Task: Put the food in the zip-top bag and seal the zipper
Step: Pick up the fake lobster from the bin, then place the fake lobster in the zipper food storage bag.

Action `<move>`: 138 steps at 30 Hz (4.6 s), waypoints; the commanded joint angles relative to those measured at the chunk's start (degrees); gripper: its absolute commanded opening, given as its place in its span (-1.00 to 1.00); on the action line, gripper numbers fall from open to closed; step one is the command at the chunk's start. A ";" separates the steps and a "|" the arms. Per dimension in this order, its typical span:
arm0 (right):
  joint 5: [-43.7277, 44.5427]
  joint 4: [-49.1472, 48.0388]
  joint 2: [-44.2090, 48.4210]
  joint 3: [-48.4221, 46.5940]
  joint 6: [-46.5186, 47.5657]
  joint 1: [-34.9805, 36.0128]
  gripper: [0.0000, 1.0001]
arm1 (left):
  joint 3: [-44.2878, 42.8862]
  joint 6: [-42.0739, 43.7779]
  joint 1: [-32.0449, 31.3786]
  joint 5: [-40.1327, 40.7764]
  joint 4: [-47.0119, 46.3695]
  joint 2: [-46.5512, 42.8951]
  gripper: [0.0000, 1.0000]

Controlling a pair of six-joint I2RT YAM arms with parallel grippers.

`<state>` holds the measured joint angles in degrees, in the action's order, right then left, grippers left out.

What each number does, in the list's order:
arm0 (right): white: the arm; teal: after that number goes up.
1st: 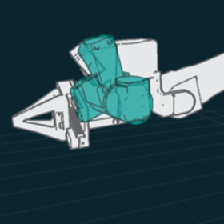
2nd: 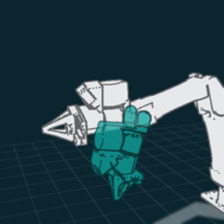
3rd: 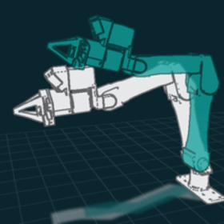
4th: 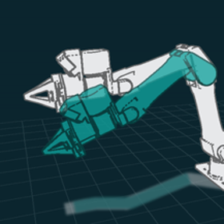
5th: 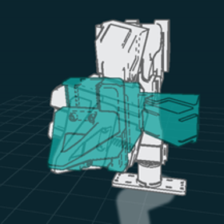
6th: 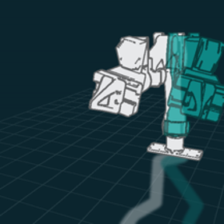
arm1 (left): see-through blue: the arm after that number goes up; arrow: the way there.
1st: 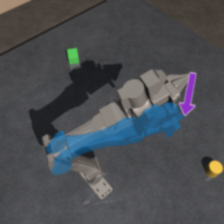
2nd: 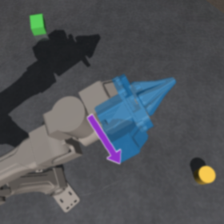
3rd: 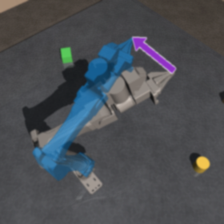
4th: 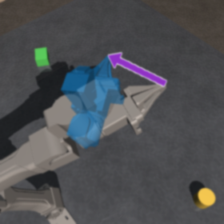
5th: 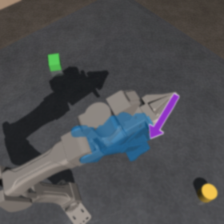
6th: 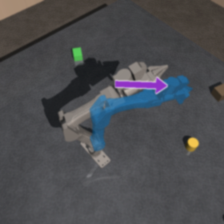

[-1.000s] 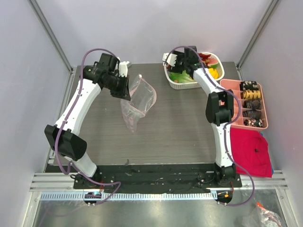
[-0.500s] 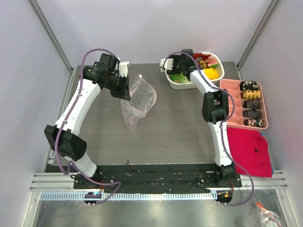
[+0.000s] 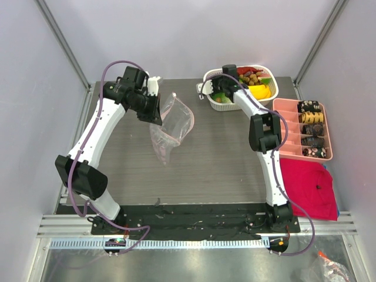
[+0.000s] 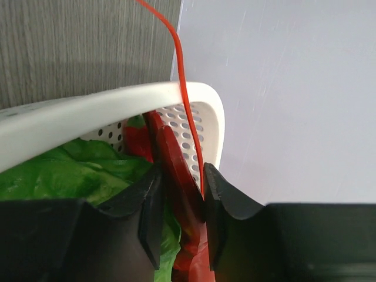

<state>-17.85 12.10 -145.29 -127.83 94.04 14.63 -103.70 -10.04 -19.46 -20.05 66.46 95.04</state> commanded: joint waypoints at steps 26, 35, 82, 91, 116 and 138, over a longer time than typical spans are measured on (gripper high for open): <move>-6.59 -15.87 12.58 4.43 -6.06 -0.31 -0.98 | 1.13 1.17 0.30 -0.95 -1.77 -1.97 -1.00; -7.90 -20.62 15.30 7.95 -7.38 -1.45 -0.97 | 1.04 1.17 0.39 -1.04 -1.86 -1.88 -1.00; 39.78 -17.71 67.51 31.14 -107.07 14.35 -0.98 | 4.91 -19.48 1.45 1.16 -14.86 -5.13 -0.99; 52.73 -35.72 66.11 41.68 -91.24 29.21 -0.98 | 10.88 -28.98 3.20 -4.03 -24.00 -9.35 -1.00; 54.85 -48.57 64.18 47.59 -89.64 34.41 -0.98 | 23.19 -42.68 8.30 -21.42 -44.12 -11.28 -1.00; 49.48 -56.22 61.72 57.70 -90.00 36.78 -0.98 | 33.37 -56.65 9.36 -29.08 -63.37 -12.95 -1.00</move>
<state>31.88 -38.72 -84.66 -69.04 5.93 50.92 -72.14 -63.09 -10.57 -45.78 10.61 83.05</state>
